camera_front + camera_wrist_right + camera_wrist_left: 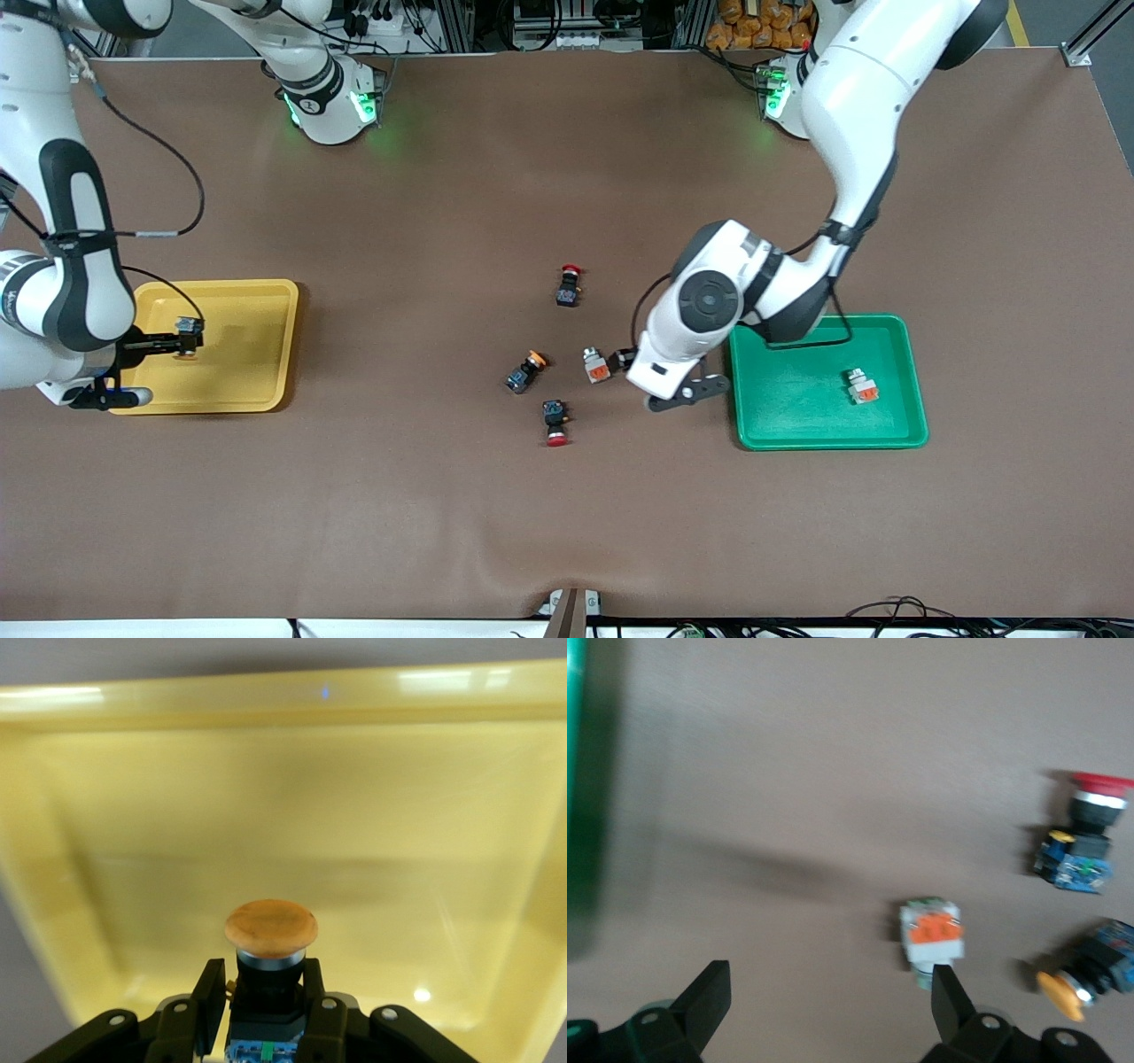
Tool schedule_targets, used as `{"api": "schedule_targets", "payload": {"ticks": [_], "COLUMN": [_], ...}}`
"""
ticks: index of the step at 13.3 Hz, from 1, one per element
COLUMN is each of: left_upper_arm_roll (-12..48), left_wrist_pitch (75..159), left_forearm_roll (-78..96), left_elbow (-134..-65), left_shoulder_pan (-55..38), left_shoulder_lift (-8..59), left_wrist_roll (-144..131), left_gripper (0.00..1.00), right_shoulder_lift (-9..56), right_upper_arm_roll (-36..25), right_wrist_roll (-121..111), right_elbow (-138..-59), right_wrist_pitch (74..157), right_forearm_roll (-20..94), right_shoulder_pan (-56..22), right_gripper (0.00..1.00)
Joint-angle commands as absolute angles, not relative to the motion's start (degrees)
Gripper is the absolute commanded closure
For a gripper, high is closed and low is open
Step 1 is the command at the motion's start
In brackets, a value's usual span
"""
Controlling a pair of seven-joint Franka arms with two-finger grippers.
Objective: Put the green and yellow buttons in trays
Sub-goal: 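Release the yellow button in the yellow tray while the left gripper returns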
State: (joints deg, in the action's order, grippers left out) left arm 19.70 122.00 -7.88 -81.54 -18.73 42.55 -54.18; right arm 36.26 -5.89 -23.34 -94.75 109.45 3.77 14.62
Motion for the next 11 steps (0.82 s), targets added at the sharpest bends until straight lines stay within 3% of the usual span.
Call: {"api": "schedule_targets", "payload": {"ticks": [1,4,5,6,7,11], "left_upper_arm_roll": [18.02,17.58,17.4,17.4,17.4,17.23], "left_wrist_pitch": [123.48,125.24,125.42,125.42,125.51,129.37], "left_forearm_roll": [-8.7,-8.7,-8.79,-8.88,-8.88,-8.96], "left_elbow": [-79.19,-79.19,-79.19,-79.19,-79.19,-79.19], "left_shoulder_pan": [-21.87,-23.02,-23.81,-24.08,-24.17,-25.4], "left_shoulder_lift": [43.86,44.12,44.21,44.38,44.47,45.44], "left_wrist_roll": [-56.25,-56.25,-56.25,-56.08,-55.99,-55.72], "left_gripper": [0.0,0.0,0.0,0.0,0.0,0.0], "right_shoulder_lift": [38.58,39.72,39.73,39.73,39.73,39.64], "right_upper_arm_roll": [-4.57,-4.57,-4.57,-4.57,-4.57,-4.57], "right_wrist_roll": [-30.73,-31.73,-31.73,-31.21,-31.03,-31.03], "right_elbow": [-94.13,-94.04,-94.04,-94.04,-93.96,-93.96], "right_wrist_pitch": [112.14,112.24,112.24,112.06,111.89,111.71], "right_forearm_roll": [3.25,3.34,3.34,3.51,3.69,3.87], "right_shoulder_pan": [18.36,18.54,18.54,18.54,18.46,18.54], "right_gripper": [1.0,1.0,0.74,0.15,0.0,0.0]}}
